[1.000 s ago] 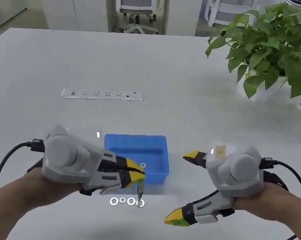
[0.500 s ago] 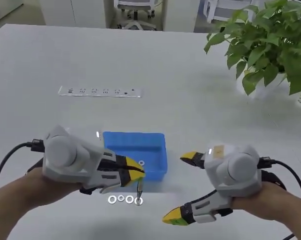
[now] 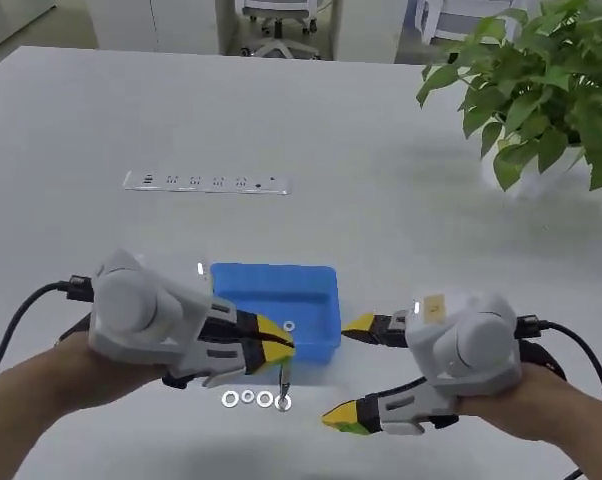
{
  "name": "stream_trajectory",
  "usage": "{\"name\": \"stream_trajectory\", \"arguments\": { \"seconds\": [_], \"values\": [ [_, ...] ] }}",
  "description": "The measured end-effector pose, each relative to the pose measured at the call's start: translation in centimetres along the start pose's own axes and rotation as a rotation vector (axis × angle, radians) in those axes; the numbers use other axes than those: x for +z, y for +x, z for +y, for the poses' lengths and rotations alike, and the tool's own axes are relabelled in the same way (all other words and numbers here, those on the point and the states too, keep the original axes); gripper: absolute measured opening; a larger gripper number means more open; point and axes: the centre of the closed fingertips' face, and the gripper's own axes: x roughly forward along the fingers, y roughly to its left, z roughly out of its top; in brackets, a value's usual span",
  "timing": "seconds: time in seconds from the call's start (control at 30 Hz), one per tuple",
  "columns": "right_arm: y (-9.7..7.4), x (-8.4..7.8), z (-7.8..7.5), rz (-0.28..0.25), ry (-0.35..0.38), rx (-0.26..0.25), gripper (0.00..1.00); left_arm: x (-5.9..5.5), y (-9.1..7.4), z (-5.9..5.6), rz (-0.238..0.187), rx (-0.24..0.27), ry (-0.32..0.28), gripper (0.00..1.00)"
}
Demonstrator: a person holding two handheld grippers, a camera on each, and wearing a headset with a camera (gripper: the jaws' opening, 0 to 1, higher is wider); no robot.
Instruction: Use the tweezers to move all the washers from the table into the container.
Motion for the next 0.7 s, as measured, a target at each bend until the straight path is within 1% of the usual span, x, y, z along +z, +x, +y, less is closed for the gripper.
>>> {"name": "stream_trajectory", "arguments": {
  "seconds": [0.1,0.27,0.33,0.43,0.47,0.7],
  "values": [
    [0.5,0.2,0.1,-0.004,-0.032,0.017,0.46,0.0,0.0,-0.1,0.002,-0.005,0.001,0.05],
    [1.3,0.6,0.4,-0.005,-0.075,0.05,0.34,-0.1,-0.2,-0.1,0.006,-0.009,0.003,0.05],
    [1.8,0.8,0.4,-0.009,-0.082,0.063,0.31,-0.1,-0.2,-0.2,0.007,-0.013,0.002,0.05],
    [2.5,0.9,0.5,0.004,-0.12,0.086,0.27,-0.1,-0.2,-0.3,0.008,-0.016,0.003,0.05],
    [2.7,1.0,0.5,0.004,-0.122,0.089,0.26,0.0,-0.2,-0.3,0.008,-0.017,0.003,0.05],
    [3.8,1.3,0.8,0.013,-0.165,0.125,0.21,-0.1,-0.2,-0.4,0.008,-0.024,0.005,0.05]
  ]
}}
